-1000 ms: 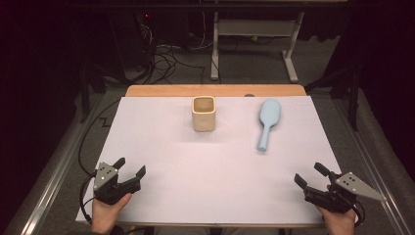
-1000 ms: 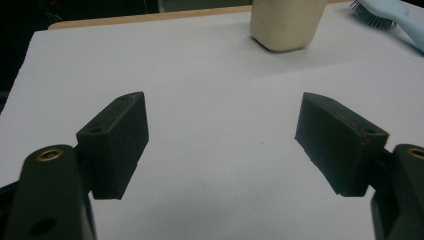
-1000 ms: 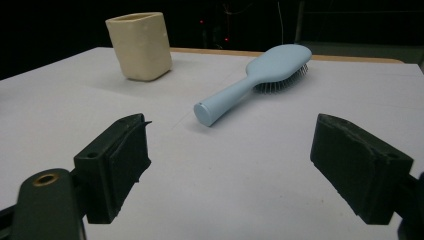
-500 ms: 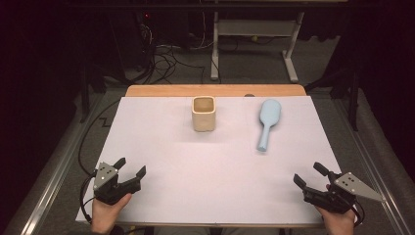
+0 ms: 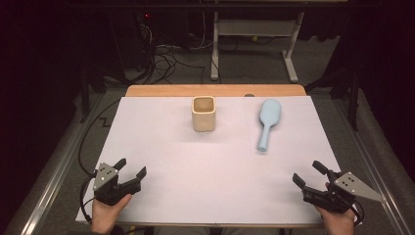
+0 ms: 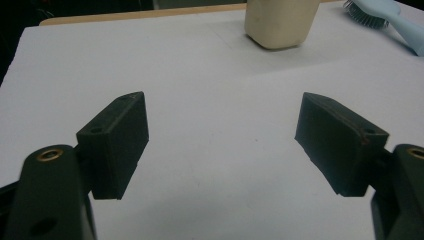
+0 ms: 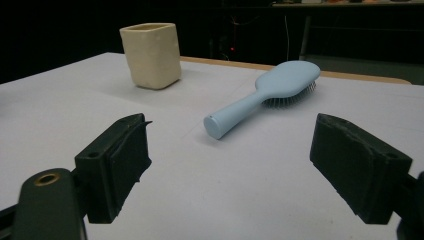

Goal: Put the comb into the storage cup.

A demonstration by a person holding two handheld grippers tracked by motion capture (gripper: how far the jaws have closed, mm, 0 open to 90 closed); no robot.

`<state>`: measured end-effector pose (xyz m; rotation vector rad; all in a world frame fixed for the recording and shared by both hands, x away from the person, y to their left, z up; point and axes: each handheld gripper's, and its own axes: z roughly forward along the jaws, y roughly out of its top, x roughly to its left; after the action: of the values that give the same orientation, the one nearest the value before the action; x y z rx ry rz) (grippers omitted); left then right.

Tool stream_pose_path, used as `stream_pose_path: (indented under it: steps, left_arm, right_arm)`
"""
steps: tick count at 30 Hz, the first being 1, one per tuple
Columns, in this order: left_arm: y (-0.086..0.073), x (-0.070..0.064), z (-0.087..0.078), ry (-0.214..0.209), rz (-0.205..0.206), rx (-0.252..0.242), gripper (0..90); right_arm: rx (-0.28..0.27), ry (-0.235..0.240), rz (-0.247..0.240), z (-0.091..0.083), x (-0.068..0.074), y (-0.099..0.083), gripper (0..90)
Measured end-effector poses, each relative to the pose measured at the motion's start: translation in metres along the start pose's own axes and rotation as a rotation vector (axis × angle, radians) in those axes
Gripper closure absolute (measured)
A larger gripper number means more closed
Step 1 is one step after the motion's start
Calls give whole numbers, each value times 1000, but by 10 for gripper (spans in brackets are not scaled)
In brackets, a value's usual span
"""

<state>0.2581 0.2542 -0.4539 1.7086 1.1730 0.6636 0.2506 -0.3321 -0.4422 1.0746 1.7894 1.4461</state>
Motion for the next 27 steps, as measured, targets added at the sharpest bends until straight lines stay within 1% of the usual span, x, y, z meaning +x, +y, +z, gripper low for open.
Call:
stream_pose_path:
  steps: [3,27]
  left_arm:
    - [0,0,-1,-1,0,0,222]
    - [0,0,-1,-7,-5,-1,222]
  right_arm:
    - [0,9,-14,1,3,2,168]
    - [-12,41,-20,7,11,13,168]
